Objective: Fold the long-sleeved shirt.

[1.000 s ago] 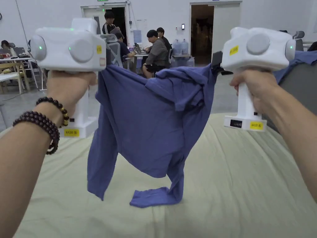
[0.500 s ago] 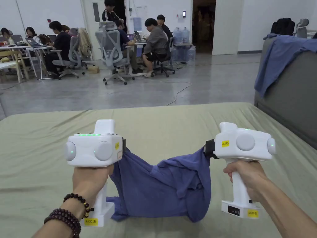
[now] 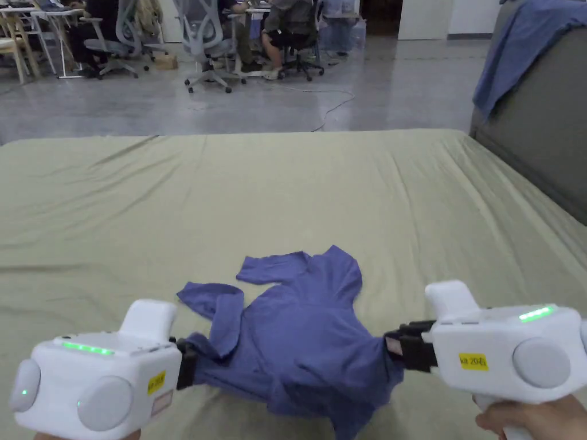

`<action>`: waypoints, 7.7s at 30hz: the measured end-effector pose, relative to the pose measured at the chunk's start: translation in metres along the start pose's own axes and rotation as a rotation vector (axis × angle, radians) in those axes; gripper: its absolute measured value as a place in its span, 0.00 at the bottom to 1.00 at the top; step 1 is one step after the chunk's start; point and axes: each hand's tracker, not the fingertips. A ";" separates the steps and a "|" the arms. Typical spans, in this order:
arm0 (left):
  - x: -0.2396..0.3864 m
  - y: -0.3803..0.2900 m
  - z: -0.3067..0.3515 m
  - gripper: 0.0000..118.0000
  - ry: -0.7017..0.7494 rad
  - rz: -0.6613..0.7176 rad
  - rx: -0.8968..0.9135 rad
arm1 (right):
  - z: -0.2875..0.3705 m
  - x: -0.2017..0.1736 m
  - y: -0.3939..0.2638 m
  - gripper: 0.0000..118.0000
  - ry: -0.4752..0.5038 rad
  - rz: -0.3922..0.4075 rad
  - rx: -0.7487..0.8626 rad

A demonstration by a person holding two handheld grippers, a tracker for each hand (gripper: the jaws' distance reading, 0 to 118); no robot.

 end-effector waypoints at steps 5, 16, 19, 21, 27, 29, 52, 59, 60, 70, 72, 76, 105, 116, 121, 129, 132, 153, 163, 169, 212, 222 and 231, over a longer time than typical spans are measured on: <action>-0.001 -0.060 -0.040 0.00 0.017 -0.005 -0.182 | -0.056 -0.008 -0.065 0.01 -0.028 0.042 -0.288; -0.024 -0.027 0.009 0.14 0.033 0.053 0.011 | 0.016 0.017 -0.025 0.36 -0.106 -0.100 -0.002; -0.022 -0.021 0.006 0.00 0.053 0.047 0.024 | 0.013 0.017 -0.030 0.00 -0.157 -0.109 0.012; -0.027 -0.019 0.000 0.00 0.006 0.085 0.014 | 0.011 0.020 -0.036 0.00 -0.112 -0.128 0.001; -0.017 -0.047 -0.047 0.97 -0.019 0.117 -0.066 | -0.004 0.018 -0.047 0.00 -0.098 -0.122 -0.047; -0.014 -0.058 -0.063 0.97 0.013 0.093 -0.130 | -0.004 0.019 -0.044 0.00 -0.100 -0.114 -0.055; -0.011 -0.062 -0.084 0.05 -0.032 0.170 -0.171 | -0.261 -0.010 0.183 0.66 -0.046 0.134 -0.238; -0.016 -0.063 -0.089 0.05 -0.036 0.190 -0.181 | -0.320 -0.004 0.166 0.51 -0.138 0.113 -0.335; -0.016 -0.062 -0.089 0.05 -0.036 0.190 -0.181 | -0.310 -0.008 0.169 0.38 -0.141 0.107 -0.319; -0.043 0.040 -0.059 0.05 0.099 0.111 0.105 | -0.132 0.028 0.229 0.00 -0.130 0.019 0.069; -0.047 0.083 -0.047 0.05 0.129 0.083 0.220 | -0.068 0.029 0.249 0.00 -0.124 -0.005 0.171; -0.042 0.194 -0.006 0.05 0.154 0.040 0.417 | 0.032 0.031 0.297 0.00 -0.145 0.012 0.323; 0.037 0.445 0.074 0.05 0.211 0.005 0.691 | 0.131 0.092 0.426 0.00 -0.329 -0.139 0.629; 0.018 0.308 -0.059 0.04 0.182 0.044 0.433 | -0.005 0.108 0.281 0.00 -0.278 -0.169 0.417; 0.016 0.281 -0.038 0.04 0.157 0.038 0.480 | 0.009 0.090 0.254 0.00 -0.259 -0.147 0.438; 0.022 0.149 0.039 0.04 0.041 -0.081 0.418 | 0.076 0.020 0.111 0.00 -0.218 0.034 0.382; 0.020 0.070 0.047 0.04 -0.095 -0.050 0.256 | 0.075 0.006 0.029 0.00 -0.160 0.003 0.234; 0.008 -0.049 -0.003 0.60 -0.143 0.077 0.018 | 0.037 0.012 -0.051 0.57 -0.222 -0.119 -0.045; 0.037 -0.010 0.005 0.00 -0.161 -0.001 0.056 | 0.006 0.002 -0.063 0.68 -0.162 -0.094 -0.170; 0.057 0.032 -0.027 0.00 -0.194 -0.054 0.063 | -0.043 0.013 -0.082 0.00 -0.245 -0.028 -0.269; 0.020 0.365 -0.052 0.03 -0.065 -0.132 0.482 | 0.141 0.074 0.171 0.00 -0.260 0.037 0.307; -0.048 0.464 0.111 0.03 0.186 -0.035 0.713 | 0.189 0.092 0.430 0.00 -0.399 -0.053 0.537; -0.068 0.479 0.136 0.03 0.251 0.055 0.764 | 0.201 0.094 0.491 0.00 -0.449 -0.131 0.681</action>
